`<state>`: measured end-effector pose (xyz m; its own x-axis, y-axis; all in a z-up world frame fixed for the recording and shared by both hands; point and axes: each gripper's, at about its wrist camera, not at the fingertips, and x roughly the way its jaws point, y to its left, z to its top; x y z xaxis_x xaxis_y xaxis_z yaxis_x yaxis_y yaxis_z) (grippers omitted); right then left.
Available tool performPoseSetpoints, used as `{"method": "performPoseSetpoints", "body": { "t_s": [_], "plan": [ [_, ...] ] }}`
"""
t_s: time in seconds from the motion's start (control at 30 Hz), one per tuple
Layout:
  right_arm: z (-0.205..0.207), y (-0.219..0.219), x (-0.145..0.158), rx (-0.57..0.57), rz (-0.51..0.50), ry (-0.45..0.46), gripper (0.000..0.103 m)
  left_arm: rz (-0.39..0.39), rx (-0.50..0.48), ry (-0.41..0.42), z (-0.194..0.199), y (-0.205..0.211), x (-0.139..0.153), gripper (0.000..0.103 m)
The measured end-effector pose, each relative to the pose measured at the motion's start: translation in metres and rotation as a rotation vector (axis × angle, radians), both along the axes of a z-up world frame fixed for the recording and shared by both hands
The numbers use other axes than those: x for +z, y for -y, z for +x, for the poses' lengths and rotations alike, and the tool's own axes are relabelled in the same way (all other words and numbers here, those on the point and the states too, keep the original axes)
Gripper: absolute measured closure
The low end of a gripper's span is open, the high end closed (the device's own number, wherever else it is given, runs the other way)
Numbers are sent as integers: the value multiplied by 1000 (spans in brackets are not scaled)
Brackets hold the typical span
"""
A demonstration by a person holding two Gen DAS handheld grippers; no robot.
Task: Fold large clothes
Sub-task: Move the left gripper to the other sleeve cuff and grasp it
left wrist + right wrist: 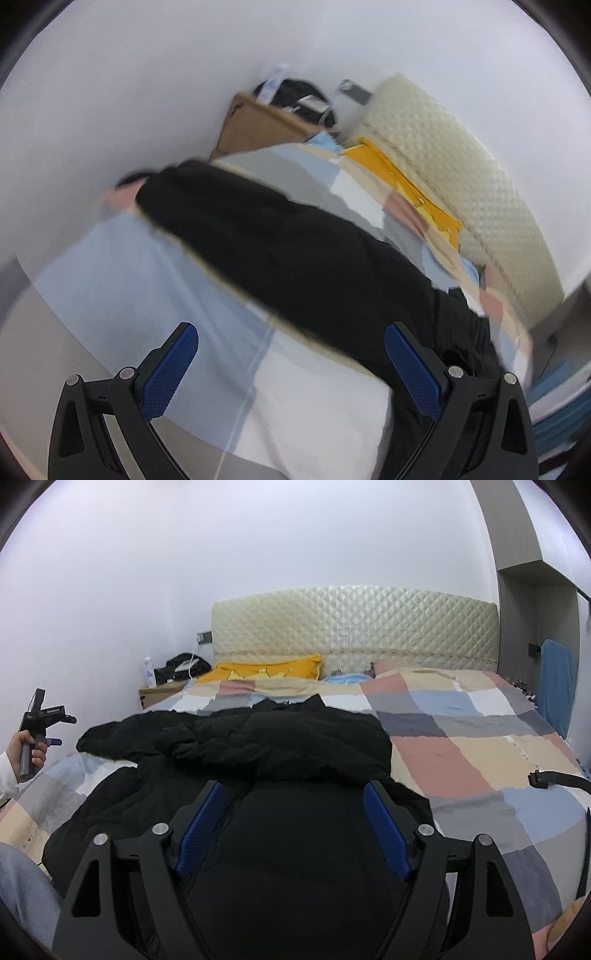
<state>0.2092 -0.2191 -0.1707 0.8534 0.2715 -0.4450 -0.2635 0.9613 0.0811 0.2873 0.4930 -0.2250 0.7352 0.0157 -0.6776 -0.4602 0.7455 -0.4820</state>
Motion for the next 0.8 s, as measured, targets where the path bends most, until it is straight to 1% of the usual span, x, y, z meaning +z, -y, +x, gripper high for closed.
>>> {"method": "performPoseSetpoints", "body": {
  "t_s": [0.13,0.2,0.33,0.4,0.43,0.5,0.53,0.57,0.63,0.7,0.8],
  "plan": [
    [10,-8,-4,-25,10,-50,23,-108,62,-10,3,-43,-29,1],
    [12,-15,-4,-29,6,-52,21,-142,73,-10,5,-58,-41,1],
    [21,-34,-5,-10,-16,-76,21,-185,85,-24,10,-82,-65,1],
    [25,-43,-7,3,-16,-90,21,-228,91,-19,13,-94,-80,1],
    [28,-49,-9,12,-29,-104,20,-253,96,-15,15,-100,-88,1],
    [35,-59,-15,15,-88,-141,20,-311,107,5,18,-110,-103,1],
    [38,-63,-17,12,-108,-155,20,-325,104,7,21,-114,-108,1],
    [41,-63,-19,10,-102,-167,20,-325,96,5,24,-116,-112,1],
    [46,-63,-20,2,-84,-187,20,-302,78,20,32,-117,-114,1],
    [49,-62,-21,-15,-84,-196,20,-311,69,65,40,-121,-116,1],
    [52,-64,-23,-31,-104,-197,20,-336,78,112,55,-133,-120,1]
  ]
}}
